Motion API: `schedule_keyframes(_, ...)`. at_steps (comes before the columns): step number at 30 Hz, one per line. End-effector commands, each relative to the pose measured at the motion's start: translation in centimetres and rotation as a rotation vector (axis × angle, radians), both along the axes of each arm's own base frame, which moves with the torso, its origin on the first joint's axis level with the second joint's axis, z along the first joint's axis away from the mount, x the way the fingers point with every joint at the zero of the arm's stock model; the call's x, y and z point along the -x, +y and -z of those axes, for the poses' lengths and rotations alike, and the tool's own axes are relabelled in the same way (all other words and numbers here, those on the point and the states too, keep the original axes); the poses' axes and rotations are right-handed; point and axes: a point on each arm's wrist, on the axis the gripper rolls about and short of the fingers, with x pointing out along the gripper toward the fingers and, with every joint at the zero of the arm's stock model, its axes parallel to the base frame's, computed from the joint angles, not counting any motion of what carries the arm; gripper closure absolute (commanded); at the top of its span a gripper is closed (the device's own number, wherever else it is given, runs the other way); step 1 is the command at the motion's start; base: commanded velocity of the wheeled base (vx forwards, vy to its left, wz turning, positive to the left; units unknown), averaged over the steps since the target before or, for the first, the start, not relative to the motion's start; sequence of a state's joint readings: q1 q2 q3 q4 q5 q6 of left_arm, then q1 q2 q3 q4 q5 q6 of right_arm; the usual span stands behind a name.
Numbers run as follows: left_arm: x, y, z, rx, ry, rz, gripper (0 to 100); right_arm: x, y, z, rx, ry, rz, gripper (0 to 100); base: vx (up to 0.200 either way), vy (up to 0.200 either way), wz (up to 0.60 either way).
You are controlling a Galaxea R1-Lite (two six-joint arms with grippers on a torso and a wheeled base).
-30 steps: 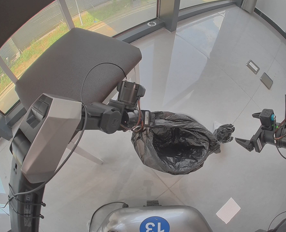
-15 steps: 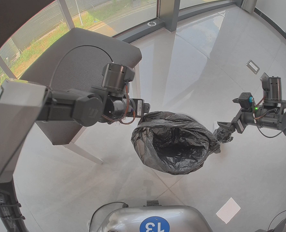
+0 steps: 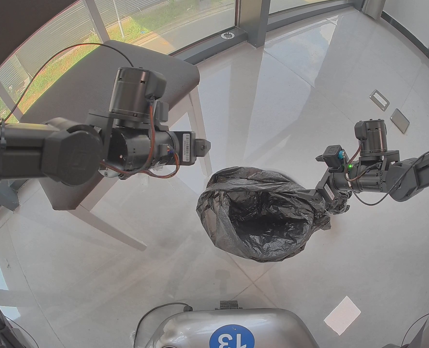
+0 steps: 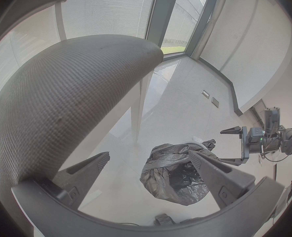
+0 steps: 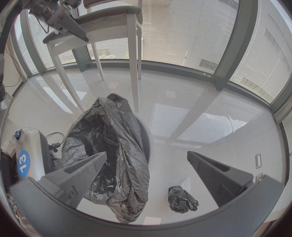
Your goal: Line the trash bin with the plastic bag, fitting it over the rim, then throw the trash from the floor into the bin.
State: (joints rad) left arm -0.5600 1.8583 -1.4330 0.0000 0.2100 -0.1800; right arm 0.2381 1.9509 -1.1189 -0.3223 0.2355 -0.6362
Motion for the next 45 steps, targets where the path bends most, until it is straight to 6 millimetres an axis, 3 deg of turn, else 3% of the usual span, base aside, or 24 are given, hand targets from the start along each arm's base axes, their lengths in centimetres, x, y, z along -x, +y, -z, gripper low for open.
schedule_keyframes(1, 0.8, 0.7, -1.3, 0.017, -0.031, -0.009, 0, -0.6, 0.1, 1.0, 0.005, 0.02, 0.001, 0, 0.0, 0.0, 0.0)
schedule_keyframes(12, 0.9, 0.4, -0.3, 0.015, -0.022, 0.001, 0, -1.0, -0.4, 1.7, 0.009, 0.038, 0.016, 0, 0.0, 0.0, 0.0)
schedule_keyframes(20, -0.3, -1.3, 3.0, -0.004, 0.027, 0.017, 0, -1.1, -0.7, 1.7, 0.009, 0.037, 0.024, 0, 0.0, 0.0, 0.0)
schedule_keyframes(30, -1.0, -2.0, 4.5, -0.016, 0.049, 0.023, 0, -1.2, -1.0, 1.8, 0.009, 0.039, 0.032, 0, 0.0, 0.0, 0.0)
schedule_keyframes(38, 1.0, -4.3, 3.8, 0.007, 0.041, 0.095, 0, -1.5, -0.9, 2.5, 0.012, 0.052, 0.03, 0, 0.0, 0.0, 0.0)
schedule_keyframes(44, 2.1, -5.0, 0.8, 0.038, -0.049, 0.138, 0, -2.2, -0.7, 3.2, 0.017, 0.065, 0.031, 0, 0.0, 0.0, 0.0)
schedule_keyframes(45, 2.2, -4.9, -0.5, 0.059, -0.085, 0.137, 0, -2.5, -0.6, 3.5, 0.017, 0.068, 0.029, 0, 0.0, 0.0, 0.0)
